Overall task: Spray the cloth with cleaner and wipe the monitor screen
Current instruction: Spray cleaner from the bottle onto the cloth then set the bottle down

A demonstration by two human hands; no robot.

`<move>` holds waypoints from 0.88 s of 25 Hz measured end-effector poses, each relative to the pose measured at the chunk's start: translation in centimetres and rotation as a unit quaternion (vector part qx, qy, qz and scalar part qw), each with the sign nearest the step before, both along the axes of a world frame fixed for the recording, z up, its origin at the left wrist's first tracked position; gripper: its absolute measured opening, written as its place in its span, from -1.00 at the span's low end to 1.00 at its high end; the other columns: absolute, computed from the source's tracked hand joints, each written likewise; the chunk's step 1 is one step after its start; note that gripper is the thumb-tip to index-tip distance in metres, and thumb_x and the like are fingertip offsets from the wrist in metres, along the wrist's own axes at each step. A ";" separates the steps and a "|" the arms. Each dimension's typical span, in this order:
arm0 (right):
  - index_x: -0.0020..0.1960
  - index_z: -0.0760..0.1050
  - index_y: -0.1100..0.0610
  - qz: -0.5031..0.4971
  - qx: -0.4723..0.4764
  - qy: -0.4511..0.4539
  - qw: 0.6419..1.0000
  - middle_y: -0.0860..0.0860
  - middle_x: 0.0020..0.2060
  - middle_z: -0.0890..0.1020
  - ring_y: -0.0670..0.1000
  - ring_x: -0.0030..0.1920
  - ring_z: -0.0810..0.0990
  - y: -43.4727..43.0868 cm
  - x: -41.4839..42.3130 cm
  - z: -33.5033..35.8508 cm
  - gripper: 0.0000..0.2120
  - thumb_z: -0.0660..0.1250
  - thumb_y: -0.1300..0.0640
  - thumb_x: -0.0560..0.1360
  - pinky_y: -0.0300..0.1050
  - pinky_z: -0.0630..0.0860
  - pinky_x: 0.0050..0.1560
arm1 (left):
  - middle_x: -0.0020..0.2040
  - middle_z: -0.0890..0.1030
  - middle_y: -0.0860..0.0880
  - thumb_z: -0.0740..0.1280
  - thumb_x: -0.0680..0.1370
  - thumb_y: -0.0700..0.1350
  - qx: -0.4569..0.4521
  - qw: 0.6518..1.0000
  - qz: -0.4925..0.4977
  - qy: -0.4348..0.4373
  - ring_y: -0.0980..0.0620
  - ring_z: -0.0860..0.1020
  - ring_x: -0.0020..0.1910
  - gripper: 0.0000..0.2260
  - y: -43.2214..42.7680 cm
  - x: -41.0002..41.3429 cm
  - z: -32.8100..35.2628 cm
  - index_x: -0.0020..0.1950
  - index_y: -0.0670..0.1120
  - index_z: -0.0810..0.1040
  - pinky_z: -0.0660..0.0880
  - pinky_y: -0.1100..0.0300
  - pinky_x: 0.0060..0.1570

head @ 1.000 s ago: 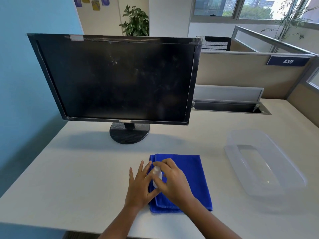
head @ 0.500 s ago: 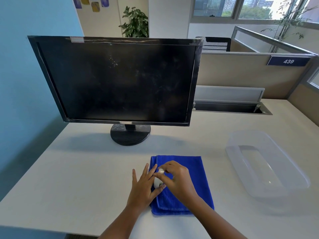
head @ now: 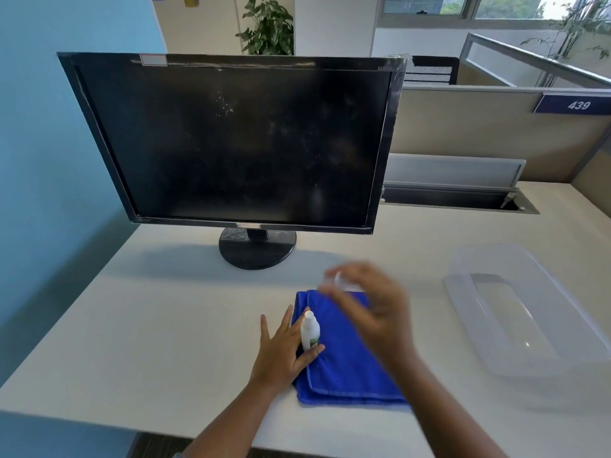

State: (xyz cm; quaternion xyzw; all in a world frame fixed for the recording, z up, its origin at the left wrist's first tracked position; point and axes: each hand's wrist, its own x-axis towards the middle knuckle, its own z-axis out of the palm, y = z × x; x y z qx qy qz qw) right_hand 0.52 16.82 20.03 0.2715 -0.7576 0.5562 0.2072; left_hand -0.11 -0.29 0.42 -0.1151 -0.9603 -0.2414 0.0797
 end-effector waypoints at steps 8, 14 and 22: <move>0.17 0.57 0.16 -0.228 0.002 -0.161 0.960 0.04 0.05 0.59 -0.04 -0.03 0.58 6.8 -7.8 -2.8 -0.70 0.35 0.03 0.50 -0.41 0.46 -0.17 | 0.50 0.15 0.17 -0.08 0.48 0.48 0.018 1.000 -0.006 -0.001 0.13 0.03 0.51 -0.22 0.3 0.5 -0.1 0.49 -0.03 0.28 -0.29 -0.05 0.44; 0.19 0.55 0.23 -0.344 0.132 -0.278 0.887 0.16 0.01 0.65 0.06 -0.06 0.59 11.9 -8.5 -14.0 -0.71 0.36 0.19 0.49 -0.18 0.42 -0.05 | 0.42 0.37 0.05 0.12 0.54 0.34 0.076 0.996 -0.013 0.048 0.06 0.24 0.44 -0.40 0.6 0.6 0.0 0.40 -0.06 0.38 -0.07 -0.08 0.42; 0.34 0.41 0.24 -0.353 0.195 -0.264 0.876 0.21 0.20 0.55 0.19 0.16 0.52 11.6 -7.8 -15.5 -0.51 0.41 0.15 0.46 0.05 0.45 0.15 | 0.30 0.48 0.06 0.17 0.55 0.28 0.073 0.996 -0.003 0.055 0.08 0.38 0.32 -0.47 0.5 0.6 -0.1 0.33 -0.07 0.44 0.03 -0.12 0.39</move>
